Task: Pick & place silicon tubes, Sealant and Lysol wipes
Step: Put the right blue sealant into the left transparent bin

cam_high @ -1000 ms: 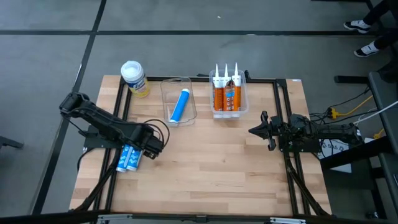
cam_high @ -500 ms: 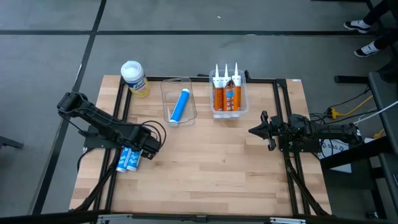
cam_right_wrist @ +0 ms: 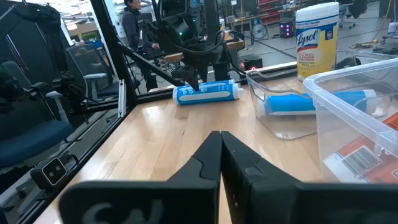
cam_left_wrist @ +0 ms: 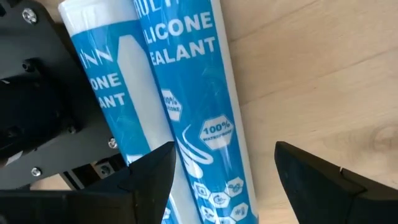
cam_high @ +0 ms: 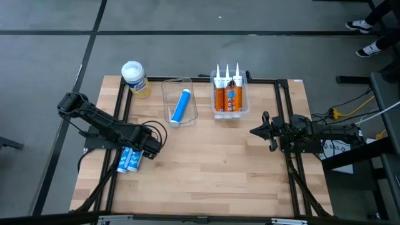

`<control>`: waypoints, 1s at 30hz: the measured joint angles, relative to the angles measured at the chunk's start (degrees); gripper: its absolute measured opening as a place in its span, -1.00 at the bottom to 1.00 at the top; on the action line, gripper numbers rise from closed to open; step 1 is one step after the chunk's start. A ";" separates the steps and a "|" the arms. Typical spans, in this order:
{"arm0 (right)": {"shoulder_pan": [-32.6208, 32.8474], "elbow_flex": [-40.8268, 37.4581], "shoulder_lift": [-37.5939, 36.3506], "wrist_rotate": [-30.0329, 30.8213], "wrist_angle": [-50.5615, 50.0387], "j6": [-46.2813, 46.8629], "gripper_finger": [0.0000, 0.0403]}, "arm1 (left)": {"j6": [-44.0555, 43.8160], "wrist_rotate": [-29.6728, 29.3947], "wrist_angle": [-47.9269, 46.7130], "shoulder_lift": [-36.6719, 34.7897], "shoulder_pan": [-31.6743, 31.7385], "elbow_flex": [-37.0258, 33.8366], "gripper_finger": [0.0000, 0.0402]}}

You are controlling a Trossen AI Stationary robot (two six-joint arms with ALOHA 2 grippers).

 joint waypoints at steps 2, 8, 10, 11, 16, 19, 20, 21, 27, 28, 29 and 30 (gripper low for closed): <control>0.00 -0.02 0.00 0.00 0.00 -0.02 -0.94 | -0.10 0.16 0.00 0.00 0.00 0.00 0.33; 0.00 -0.02 0.00 0.00 0.00 -0.02 -0.94 | -0.17 0.61 2.28 0.00 0.00 -0.02 0.33; 0.00 0.00 0.00 0.00 0.00 0.02 -0.94 | -0.19 0.63 3.84 0.00 0.00 -0.02 0.33; 0.01 -0.01 0.00 0.00 0.00 0.00 -0.94 | -0.45 0.59 4.24 0.00 0.00 -0.02 0.33; 0.01 0.00 0.00 0.00 0.00 -0.02 -0.94 | -2.78 0.69 4.34 0.02 0.00 -0.02 0.33; 0.00 0.00 0.00 0.00 0.00 0.02 -0.94 | -3.70 2.31 4.32 0.02 0.00 -0.02 0.33; 0.00 -0.02 0.00 0.00 0.00 0.00 -0.94 | -3.83 2.56 4.33 0.02 0.00 -0.02 0.33; 0.00 -0.02 0.00 0.00 0.00 -0.02 -0.94 | -3.94 2.69 4.31 0.02 0.00 -0.02 0.33; 0.02 -0.02 0.00 0.00 0.00 0.00 -0.94 | -2.09 3.45 4.27 0.00 0.00 1.30 0.33; 0.00 -0.02 0.00 0.00 0.00 0.02 -0.94 | -0.90 3.42 4.24 0.00 0.00 1.71 0.33; 0.01 -0.01 0.00 0.00 0.00 0.01 -0.94 | 0.48 3.40 4.24 0.00 -0.09 2.14 0.33; 0.00 -0.02 0.00 0.00 0.00 -0.02 -0.94 | 2.23 3.32 4.27 0.00 -0.35 2.59 0.33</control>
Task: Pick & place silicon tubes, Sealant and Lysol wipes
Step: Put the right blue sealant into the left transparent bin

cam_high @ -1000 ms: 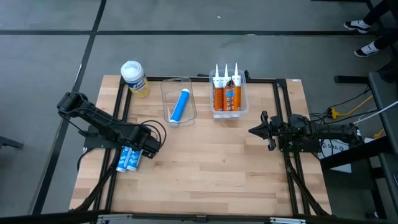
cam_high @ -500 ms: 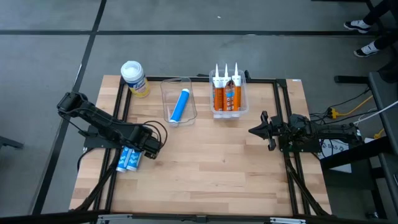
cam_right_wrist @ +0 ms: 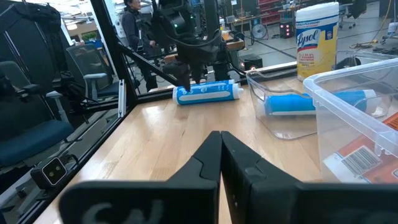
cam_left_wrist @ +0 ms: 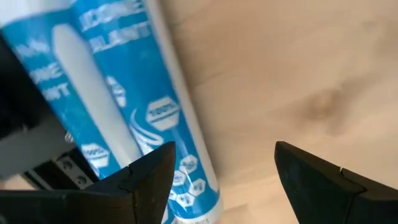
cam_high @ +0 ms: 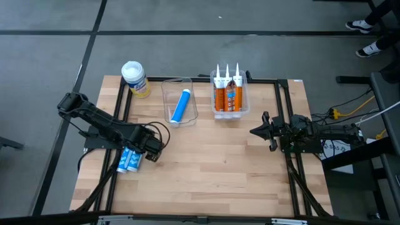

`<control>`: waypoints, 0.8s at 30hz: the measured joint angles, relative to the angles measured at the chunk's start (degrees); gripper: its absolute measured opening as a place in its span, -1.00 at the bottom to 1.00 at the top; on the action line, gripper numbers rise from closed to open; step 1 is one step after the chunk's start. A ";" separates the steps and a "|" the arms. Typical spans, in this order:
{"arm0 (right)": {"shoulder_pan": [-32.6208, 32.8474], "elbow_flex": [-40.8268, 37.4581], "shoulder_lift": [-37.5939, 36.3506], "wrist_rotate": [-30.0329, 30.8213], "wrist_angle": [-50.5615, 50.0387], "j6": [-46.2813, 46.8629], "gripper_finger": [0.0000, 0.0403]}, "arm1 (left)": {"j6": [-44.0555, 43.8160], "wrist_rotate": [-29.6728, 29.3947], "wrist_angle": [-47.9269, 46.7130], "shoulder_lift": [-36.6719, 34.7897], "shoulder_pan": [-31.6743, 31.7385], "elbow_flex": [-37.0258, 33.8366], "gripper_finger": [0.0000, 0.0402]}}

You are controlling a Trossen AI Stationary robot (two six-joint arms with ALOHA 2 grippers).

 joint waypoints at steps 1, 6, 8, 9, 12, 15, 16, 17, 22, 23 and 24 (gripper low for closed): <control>0.00 0.00 0.00 0.00 0.00 0.00 -0.94 | 1.65 -0.17 0.03 0.00 -0.34 0.40 0.33; 0.02 0.02 0.00 0.00 0.00 0.00 -0.94 | 14.78 -0.47 0.05 0.00 -3.87 1.98 0.33; 0.00 0.02 0.00 0.00 0.00 0.04 -0.94 | 22.38 -0.89 0.03 0.00 -5.44 2.48 0.33; 0.00 0.02 0.00 0.00 0.00 -0.02 -0.94 | 26.06 -1.23 0.07 0.00 -6.14 2.62 0.33; 0.00 0.00 0.00 0.00 0.00 0.04 -0.94 | 36.67 -3.63 -0.75 -0.02 -8.25 2.64 0.33; 0.00 0.00 0.00 0.00 0.00 0.00 -0.94 | 44.90 -6.00 -1.72 -0.02 -10.08 2.33 0.33; 0.00 0.01 0.00 0.00 0.00 0.04 -0.94 | 46.67 -6.59 -2.18 -0.02 -10.46 2.18 0.33; 0.01 0.00 0.00 0.00 0.00 0.04 -0.94 | 47.92 -7.40 -3.04 -0.02 -10.99 2.10 0.33; 0.01 0.00 0.00 0.00 0.00 0.02 -0.94 | 51.54 -6.79 -3.77 -0.63 -12.26 -0.99 0.33; 0.01 0.00 0.00 -0.01 0.00 -0.02 -0.94 | 51.56 -6.23 -3.70 -1.01 -12.37 -1.70 0.33; 0.02 0.00 0.00 0.00 0.00 0.00 -0.94 | 51.13 -5.68 -3.39 -1.33 -12.27 -2.40 0.33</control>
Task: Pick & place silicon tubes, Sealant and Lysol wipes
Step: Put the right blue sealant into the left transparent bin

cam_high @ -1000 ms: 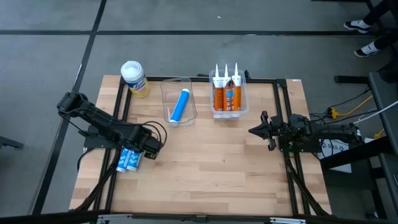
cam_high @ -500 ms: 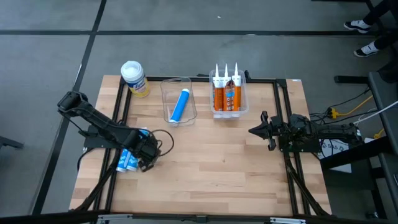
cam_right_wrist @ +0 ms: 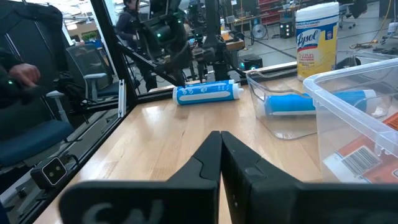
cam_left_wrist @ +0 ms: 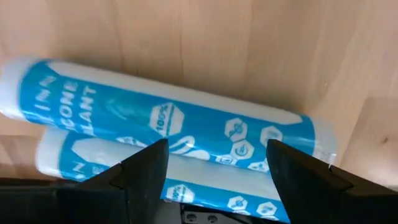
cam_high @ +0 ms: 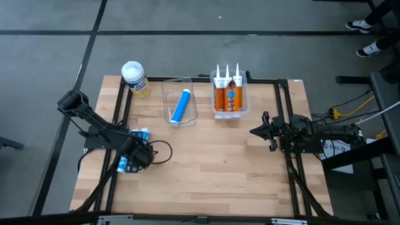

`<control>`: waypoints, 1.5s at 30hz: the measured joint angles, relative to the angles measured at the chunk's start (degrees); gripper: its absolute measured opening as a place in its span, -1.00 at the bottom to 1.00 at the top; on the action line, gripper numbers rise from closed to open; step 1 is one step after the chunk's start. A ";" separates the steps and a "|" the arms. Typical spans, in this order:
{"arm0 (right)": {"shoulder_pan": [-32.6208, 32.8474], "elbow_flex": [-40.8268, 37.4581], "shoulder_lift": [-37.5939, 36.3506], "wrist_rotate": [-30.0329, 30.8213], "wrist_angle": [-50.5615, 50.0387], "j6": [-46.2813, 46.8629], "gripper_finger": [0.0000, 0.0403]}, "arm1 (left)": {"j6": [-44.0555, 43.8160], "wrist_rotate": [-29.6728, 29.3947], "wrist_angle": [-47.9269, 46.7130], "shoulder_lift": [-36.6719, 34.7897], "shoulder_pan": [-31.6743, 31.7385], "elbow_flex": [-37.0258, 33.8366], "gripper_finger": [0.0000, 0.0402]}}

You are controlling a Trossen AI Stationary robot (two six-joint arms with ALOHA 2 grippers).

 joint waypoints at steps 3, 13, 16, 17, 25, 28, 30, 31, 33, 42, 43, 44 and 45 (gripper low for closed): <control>0.00 0.01 0.00 0.00 0.00 0.01 -0.94 | -3.46 0.38 0.56 -2.09 -0.01 -1.26 0.33; -0.02 0.00 0.00 0.00 0.00 0.00 -0.94 | -30.90 -2.34 3.14 -15.01 0.01 -4.11 0.33; 0.00 0.00 0.00 0.00 0.00 0.04 -0.94 | -39.15 -3.72 4.23 -16.57 0.01 -4.17 0.33; -0.02 0.00 0.00 0.00 0.00 0.00 -0.94 | -41.95 -3.96 4.26 -16.66 0.01 -4.17 0.33; -0.02 0.00 0.00 0.00 -0.02 0.04 -0.94 | -60.29 -2.87 1.73 -13.21 0.00 -4.19 0.33; -0.02 0.00 0.00 0.00 -0.02 0.01 -0.94 | -61.56 -2.70 2.57 -11.10 0.01 -4.19 0.33; -0.02 0.00 0.00 0.00 0.00 0.04 -0.94 | -61.67 -1.84 2.40 -9.43 0.01 -4.19 0.33; -0.01 0.00 0.00 0.00 -0.02 0.01 -0.94 | -61.84 -1.69 2.26 -8.55 -0.01 -4.19 0.33; 0.00 0.00 0.00 0.00 0.00 0.01 -0.94 | -62.90 -1.65 2.38 -7.08 -0.01 -4.19 0.33; -0.01 0.00 0.00 0.00 0.00 0.02 -0.94 | -65.05 -1.85 4.97 -3.10 0.01 -4.26 0.33; -0.02 0.00 0.00 0.00 0.00 0.04 -0.94 | -65.10 -1.83 5.80 -3.00 0.01 -4.76 0.33; -0.02 0.00 0.00 0.00 0.00 0.02 -0.94 | -65.51 -1.72 6.82 -3.00 0.01 -5.58 0.33; 0.00 0.00 0.00 0.00 0.00 -0.02 -0.94 | -66.27 -1.41 7.75 -3.01 0.01 -6.48 0.33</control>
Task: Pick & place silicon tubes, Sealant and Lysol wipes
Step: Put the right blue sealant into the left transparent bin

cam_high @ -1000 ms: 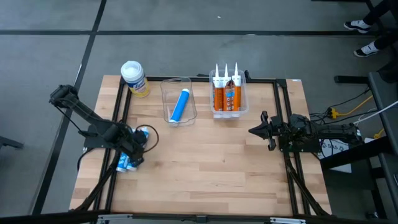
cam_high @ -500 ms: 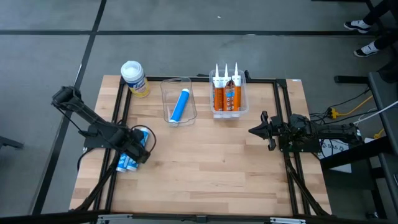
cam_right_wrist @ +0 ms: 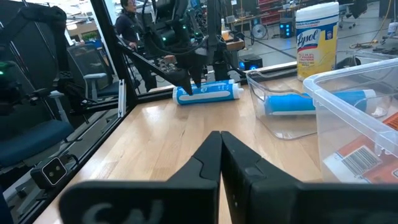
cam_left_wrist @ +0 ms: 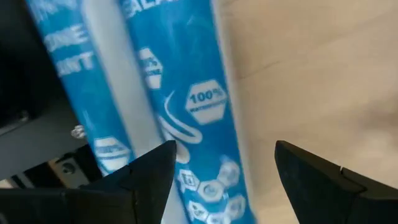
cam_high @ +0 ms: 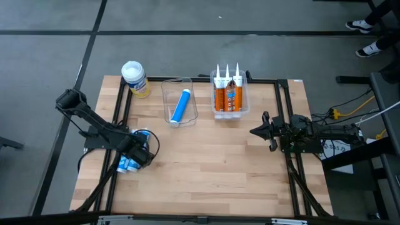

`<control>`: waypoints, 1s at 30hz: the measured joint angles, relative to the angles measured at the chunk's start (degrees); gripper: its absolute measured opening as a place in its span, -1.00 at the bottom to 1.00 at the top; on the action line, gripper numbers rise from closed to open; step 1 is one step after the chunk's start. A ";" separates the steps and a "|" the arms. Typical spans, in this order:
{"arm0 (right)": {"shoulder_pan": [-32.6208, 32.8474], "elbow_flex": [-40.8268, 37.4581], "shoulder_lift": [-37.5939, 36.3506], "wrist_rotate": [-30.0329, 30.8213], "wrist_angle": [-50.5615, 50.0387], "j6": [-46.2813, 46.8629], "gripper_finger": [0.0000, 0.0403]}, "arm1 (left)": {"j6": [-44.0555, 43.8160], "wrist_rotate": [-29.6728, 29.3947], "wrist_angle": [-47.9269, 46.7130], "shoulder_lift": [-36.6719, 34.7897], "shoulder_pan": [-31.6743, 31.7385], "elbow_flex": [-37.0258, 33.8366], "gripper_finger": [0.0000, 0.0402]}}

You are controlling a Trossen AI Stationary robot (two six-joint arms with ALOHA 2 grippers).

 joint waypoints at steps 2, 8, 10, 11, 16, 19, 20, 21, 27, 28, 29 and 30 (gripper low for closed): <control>-0.01 0.00 0.00 0.00 0.00 0.05 -0.94 | -1.55 0.88 1.13 -0.21 -0.02 -2.07 0.33; -0.02 0.00 0.00 0.00 0.00 0.06 -0.94 | -1.52 2.14 5.28 -0.29 0.00 -4.69 0.33; 0.00 0.00 0.00 0.00 -0.02 0.00 -0.94 | -1.64 2.23 7.47 -0.29 0.00 -5.74 0.33; -0.02 0.00 0.00 0.00 0.00 0.04 -0.94 | -2.04 2.23 8.34 -0.28 0.00 -6.27 0.33; -0.02 0.00 0.00 0.00 0.00 0.05 -0.94 | -3.38 2.21 11.72 -0.27 0.00 -8.15 0.33; -0.01 0.00 0.00 0.00 0.00 0.02 -0.94 | -4.55 2.21 15.11 -0.25 0.00 -9.76 0.33; 0.00 0.00 0.00 0.00 0.00 0.04 -0.94 | -4.96 2.22 16.16 -0.25 -0.01 -10.23 0.33; -0.02 0.00 0.00 0.00 0.00 0.06 -0.94 | -5.22 2.26 16.74 -0.32 0.00 -10.50 0.33; 0.00 0.00 0.00 0.00 0.00 0.03 -0.94 | -6.43 2.30 16.53 -0.32 0.00 -10.54 0.25; -0.02 0.00 0.00 0.00 0.00 0.02 -0.94 | -6.64 2.30 16.44 -0.32 0.00 -10.54 0.21; -0.02 0.00 0.00 0.00 0.00 0.02 -0.94 | -6.73 2.29 16.31 -0.31 0.00 -10.49 0.16; -0.02 0.00 0.00 0.00 0.00 0.06 -0.94 | -6.73 2.22 16.21 -0.25 0.00 -10.35 0.12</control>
